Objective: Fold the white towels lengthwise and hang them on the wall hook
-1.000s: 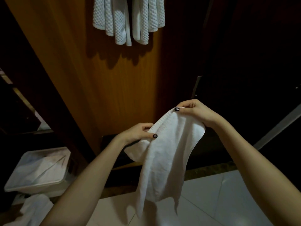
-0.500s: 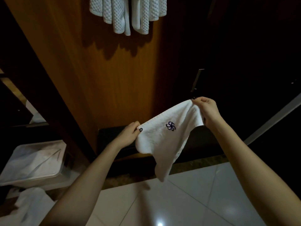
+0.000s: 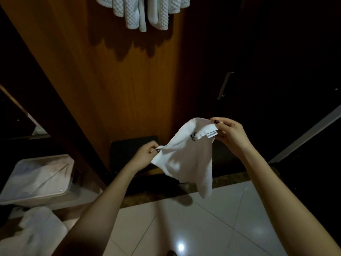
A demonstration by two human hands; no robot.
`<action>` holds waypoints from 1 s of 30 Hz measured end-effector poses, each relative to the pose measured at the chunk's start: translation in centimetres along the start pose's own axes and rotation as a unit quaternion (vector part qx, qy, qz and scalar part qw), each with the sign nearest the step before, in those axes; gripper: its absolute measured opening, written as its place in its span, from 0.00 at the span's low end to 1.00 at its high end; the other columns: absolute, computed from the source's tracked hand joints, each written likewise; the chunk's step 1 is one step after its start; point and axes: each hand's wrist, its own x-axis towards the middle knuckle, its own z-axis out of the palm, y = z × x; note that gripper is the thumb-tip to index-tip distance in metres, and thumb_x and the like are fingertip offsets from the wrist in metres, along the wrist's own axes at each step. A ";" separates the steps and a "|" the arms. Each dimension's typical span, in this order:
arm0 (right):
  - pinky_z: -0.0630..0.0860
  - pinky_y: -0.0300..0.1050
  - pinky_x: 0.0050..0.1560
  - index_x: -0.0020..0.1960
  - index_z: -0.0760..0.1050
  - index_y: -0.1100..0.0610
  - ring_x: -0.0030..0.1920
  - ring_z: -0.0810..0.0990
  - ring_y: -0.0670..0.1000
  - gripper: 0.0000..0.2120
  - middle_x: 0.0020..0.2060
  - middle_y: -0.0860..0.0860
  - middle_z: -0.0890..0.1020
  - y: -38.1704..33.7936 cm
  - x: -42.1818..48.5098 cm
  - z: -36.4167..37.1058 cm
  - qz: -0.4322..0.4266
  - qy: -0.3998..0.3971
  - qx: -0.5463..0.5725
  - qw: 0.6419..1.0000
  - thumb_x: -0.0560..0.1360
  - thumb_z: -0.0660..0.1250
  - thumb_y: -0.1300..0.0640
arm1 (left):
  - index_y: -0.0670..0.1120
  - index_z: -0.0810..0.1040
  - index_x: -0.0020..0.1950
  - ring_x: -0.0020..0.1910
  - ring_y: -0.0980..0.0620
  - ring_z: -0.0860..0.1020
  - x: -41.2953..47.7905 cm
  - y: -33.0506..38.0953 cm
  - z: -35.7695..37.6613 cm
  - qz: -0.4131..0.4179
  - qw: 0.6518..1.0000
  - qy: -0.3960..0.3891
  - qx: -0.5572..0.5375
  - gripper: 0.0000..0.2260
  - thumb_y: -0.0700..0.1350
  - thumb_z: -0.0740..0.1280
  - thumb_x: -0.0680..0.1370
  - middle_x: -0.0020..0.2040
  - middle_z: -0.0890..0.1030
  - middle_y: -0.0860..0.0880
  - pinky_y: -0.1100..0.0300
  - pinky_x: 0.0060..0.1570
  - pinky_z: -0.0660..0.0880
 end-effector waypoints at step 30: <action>0.72 0.32 0.43 0.41 0.77 0.53 0.44 0.78 0.43 0.06 0.39 0.47 0.80 -2.8 -7.1 7.6 -0.167 -0.061 -0.159 0.971 0.77 0.67 0.54 | 0.57 0.84 0.45 0.52 0.56 0.80 -6.8 9.2 -1.7 0.167 0.961 0.094 -0.199 0.18 0.34 0.64 0.77 0.48 0.84 0.55 0.63 0.48 0.76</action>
